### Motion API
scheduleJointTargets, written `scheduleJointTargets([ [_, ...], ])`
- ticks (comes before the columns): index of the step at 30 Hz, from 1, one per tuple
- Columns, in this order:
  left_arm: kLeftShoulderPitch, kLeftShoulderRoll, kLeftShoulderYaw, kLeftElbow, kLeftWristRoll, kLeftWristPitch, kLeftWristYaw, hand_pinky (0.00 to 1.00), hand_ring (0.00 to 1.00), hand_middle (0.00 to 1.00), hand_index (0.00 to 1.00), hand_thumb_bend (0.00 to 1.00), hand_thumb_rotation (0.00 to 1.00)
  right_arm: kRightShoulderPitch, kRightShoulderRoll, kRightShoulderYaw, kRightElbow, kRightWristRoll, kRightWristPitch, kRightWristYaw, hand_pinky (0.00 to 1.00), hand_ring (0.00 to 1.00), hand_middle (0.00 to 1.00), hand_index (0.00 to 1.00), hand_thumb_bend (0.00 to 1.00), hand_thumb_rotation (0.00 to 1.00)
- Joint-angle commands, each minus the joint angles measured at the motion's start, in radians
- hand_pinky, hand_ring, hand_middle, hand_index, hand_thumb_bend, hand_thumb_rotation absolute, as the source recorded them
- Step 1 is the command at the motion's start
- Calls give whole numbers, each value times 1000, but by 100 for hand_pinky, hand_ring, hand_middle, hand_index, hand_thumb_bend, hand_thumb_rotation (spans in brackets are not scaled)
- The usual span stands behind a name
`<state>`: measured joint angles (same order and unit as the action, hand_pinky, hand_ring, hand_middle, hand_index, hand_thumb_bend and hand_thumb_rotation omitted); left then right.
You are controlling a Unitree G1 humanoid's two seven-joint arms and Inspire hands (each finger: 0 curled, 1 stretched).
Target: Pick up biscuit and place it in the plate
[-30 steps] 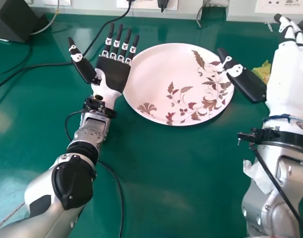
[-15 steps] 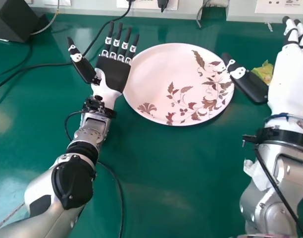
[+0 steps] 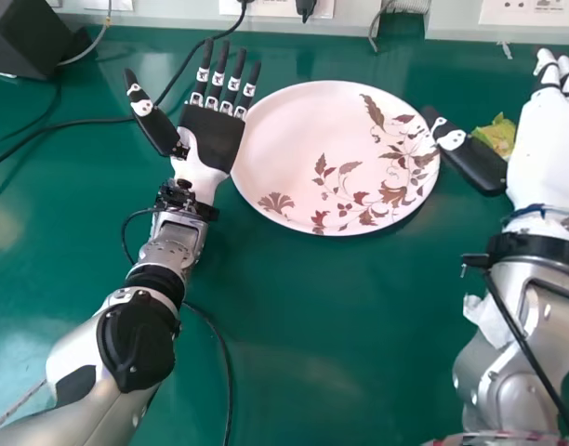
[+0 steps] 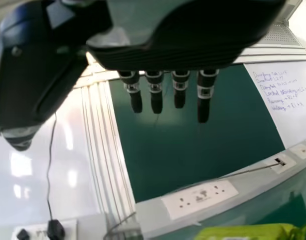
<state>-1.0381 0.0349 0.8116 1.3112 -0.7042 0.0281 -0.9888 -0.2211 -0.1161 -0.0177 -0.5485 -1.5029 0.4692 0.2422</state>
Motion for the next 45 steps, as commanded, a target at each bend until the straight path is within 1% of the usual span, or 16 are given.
scheduleJointTargets([
  [1, 10, -5, 4, 8, -10, 5, -9, 100, 97, 100, 100, 100, 68, -11, -14, -11, 14, 3, 7, 31, 85, 89, 100, 100, 100, 51],
  [6, 10, -5, 2, 8, -14, 2, -1, 100, 97, 99, 100, 100, 65, -24, -31, -32, 41, 23, 15, 53, 84, 88, 100, 100, 100, 50],
  [8, 11, -5, -1, 7, -14, -4, -1, 100, 97, 99, 100, 100, 64, -31, -41, -37, 54, 26, 19, 62, 84, 88, 100, 100, 100, 52],
  [14, 12, -4, -3, 8, -14, -3, 5, 100, 98, 98, 100, 100, 63, -53, -85, -60, 86, 45, 31, 118, 82, 86, 100, 100, 100, 52],
  [18, 13, -5, -1, 7, -17, 1, -5, 100, 98, 98, 100, 100, 64, -74, -124, -73, 111, 50, 41, 179, 83, 87, 100, 100, 100, 51],
  [24, 13, -5, -1, 8, -18, 2, -4, 100, 98, 98, 100, 100, 61, -107, -179, -88, 154, 78, 58, 237, 84, 86, 100, 100, 100, 50],
  [27, 13, -5, -2, 8, -16, 0, -6, 100, 97, 98, 100, 100, 60, -118, -205, -94, 175, 101, 65, 247, 83, 87, 100, 100, 100, 52],
  [33, 14, -4, -2, 8, -16, 1, -9, 100, 97, 97, 99, 100, 59, -140, -265, -91, 216, 131, 75, 293, 84, 87, 100, 100, 100, 47],
  [37, 16, -5, -7, 7, -10, -10, -10, 100, 96, 96, 98, 100, 59, -145, -306, -90, 241, 169, 70, 307, 83, 87, 100, 100, 100, 49],
  [41, 15, -7, -5, 7, -14, -4, -8, 100, 95, 96, 98, 100, 60, -149, -353, -87, 271, 209, 65, 316, 84, 87, 100, 100, 100, 48],
  [45, 16, -8, -4, 7, -16, -2, -21, 100, 95, 96, 98, 100, 60, -168, -401, -68, 311, 229, 65, 339, 85, 88, 100, 100, 100, 48],
])
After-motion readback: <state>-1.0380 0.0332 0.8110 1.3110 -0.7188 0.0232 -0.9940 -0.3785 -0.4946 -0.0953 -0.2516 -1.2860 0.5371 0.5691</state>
